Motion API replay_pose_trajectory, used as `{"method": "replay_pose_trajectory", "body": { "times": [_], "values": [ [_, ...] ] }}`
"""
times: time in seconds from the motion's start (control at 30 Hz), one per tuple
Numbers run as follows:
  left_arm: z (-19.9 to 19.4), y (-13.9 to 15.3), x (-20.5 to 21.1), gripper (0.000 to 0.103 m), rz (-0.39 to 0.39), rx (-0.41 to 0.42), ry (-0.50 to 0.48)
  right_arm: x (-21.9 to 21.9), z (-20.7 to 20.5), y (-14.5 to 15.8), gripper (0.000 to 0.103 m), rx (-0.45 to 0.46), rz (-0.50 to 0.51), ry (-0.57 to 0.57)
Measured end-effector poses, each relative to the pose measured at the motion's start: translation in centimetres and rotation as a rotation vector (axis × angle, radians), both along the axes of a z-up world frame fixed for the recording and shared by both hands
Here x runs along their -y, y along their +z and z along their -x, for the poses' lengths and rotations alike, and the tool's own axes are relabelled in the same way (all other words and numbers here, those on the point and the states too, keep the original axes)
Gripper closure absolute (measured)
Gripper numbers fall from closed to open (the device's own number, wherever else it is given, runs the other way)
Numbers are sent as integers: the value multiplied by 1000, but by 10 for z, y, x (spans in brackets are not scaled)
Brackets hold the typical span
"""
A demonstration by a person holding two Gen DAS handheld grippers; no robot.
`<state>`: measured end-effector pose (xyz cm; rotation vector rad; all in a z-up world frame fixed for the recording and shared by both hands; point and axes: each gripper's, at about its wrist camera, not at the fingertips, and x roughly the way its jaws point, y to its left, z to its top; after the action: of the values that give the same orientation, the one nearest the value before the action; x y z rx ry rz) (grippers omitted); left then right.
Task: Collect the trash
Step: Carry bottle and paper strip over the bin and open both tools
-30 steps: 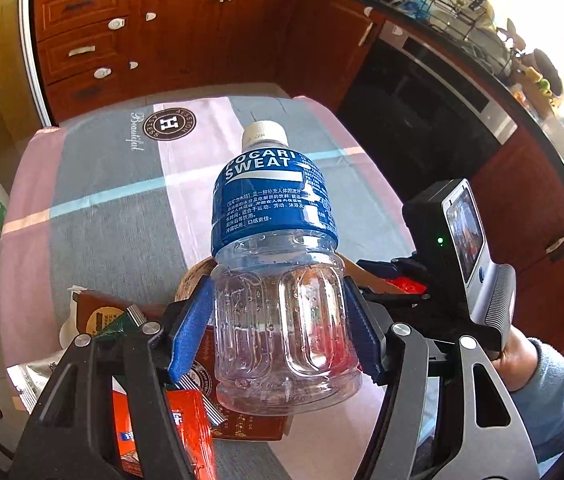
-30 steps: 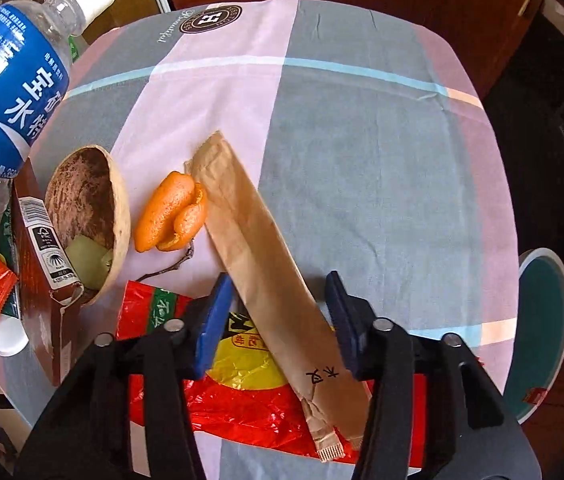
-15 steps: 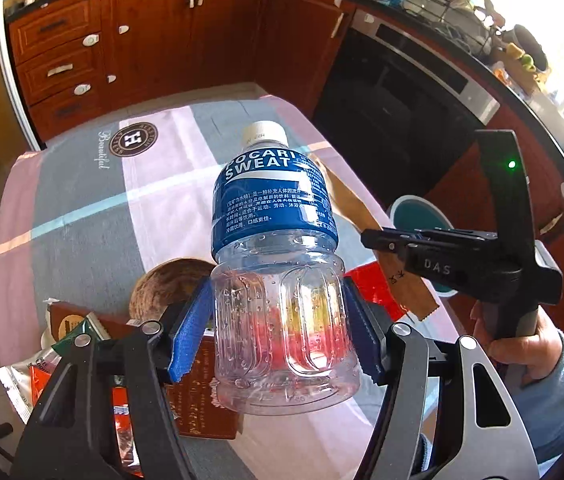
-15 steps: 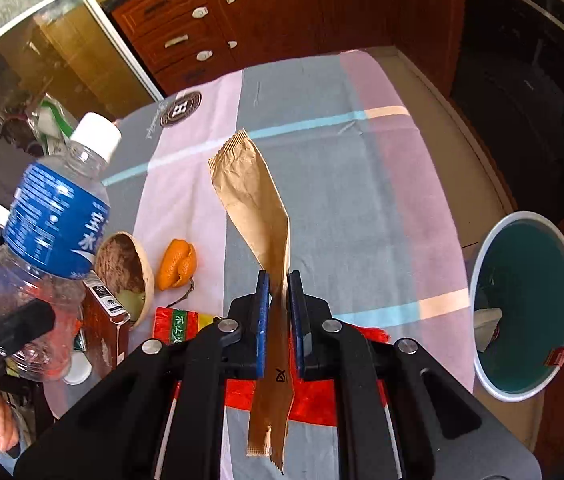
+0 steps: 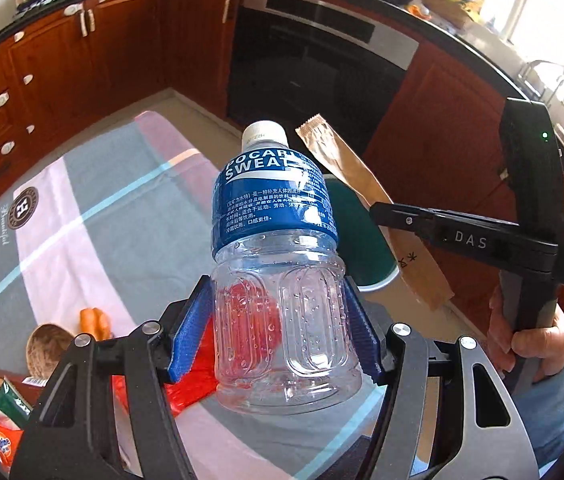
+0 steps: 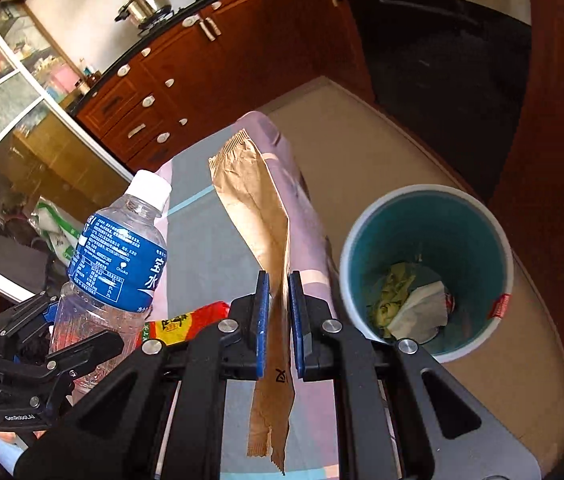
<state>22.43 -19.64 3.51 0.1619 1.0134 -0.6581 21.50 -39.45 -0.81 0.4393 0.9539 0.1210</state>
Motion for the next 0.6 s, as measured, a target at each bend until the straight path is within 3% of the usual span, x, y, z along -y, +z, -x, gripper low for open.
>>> {"method": "replay_pose_trajectory", "body": {
  "times": [0.37,0.6],
  "values": [
    [6,-43,115,38,-85,-68,-161,93,37,-35,92,-60,-51,-175],
    [-8,-75,148,38,-152,-117,-191,126,36,-75,92,-146,-92,-240]
  ]
}}
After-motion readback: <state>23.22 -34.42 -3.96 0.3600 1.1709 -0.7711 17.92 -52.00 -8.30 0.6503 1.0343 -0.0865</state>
